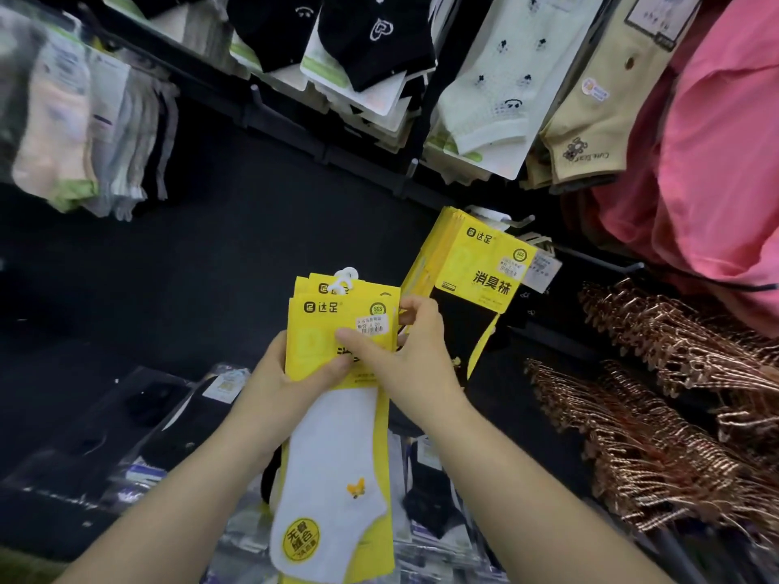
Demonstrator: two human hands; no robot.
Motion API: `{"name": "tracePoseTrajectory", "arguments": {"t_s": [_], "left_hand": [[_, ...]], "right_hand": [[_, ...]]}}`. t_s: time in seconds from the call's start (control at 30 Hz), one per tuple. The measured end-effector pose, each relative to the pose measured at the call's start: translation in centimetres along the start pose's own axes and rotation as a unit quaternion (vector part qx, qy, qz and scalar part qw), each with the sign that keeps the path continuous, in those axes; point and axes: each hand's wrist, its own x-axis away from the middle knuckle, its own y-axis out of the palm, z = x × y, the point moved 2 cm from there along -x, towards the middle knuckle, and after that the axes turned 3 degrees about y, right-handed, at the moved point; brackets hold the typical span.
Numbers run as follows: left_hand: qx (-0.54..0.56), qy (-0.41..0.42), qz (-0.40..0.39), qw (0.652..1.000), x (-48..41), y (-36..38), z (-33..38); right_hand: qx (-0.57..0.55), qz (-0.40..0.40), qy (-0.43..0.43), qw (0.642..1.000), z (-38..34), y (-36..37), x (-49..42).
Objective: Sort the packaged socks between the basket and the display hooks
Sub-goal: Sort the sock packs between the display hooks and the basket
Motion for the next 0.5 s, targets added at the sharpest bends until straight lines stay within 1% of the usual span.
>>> {"name": "tracePoseTrajectory", "arguments": {"t_s": [0.07, 0.1, 0.2, 0.3, 0.4, 0.47, 0.5], "left_hand": [[0.003, 0.001, 0.002, 1.000, 0.0, 0.1, -0.1], [0.002, 0.002, 0.000, 1.000, 0.0, 0.1, -0.1], [0.015, 0.004, -0.007, 1.000, 0.0, -0.2, 0.0], [0.035, 0.009, -0.019, 0.999, 0.1, -0.3, 0.1], [0.043, 0.008, -0.017, 0.999, 0.1, -0.1, -0.1], [0.037, 0.008, -0.006, 0.999, 0.0, 0.0, -0.3], [0.035, 0.009, 0.002, 0.999, -0.1, 0.0, -0.4]], "right_hand": [[-0.022, 0.021, -0.001, 1.000, 0.0, 0.0, -0.1], [-0.042, 0.017, 0.004, 0.999, 0.1, -0.3, -0.2], [-0.104, -0.021, 0.028, 0.994, 0.6, -1.2, -0.7], [-0.187, -0.054, 0.040, 0.980, 1.3, -2.2, -1.0], [-0.228, -0.069, 0.058, 0.969, 1.9, -3.2, -1.1], [-0.242, -0.063, 0.060, 0.966, 2.2, -4.2, -1.1], [-0.249, -0.048, 0.054, 0.966, 2.2, -5.0, -1.2]]}}
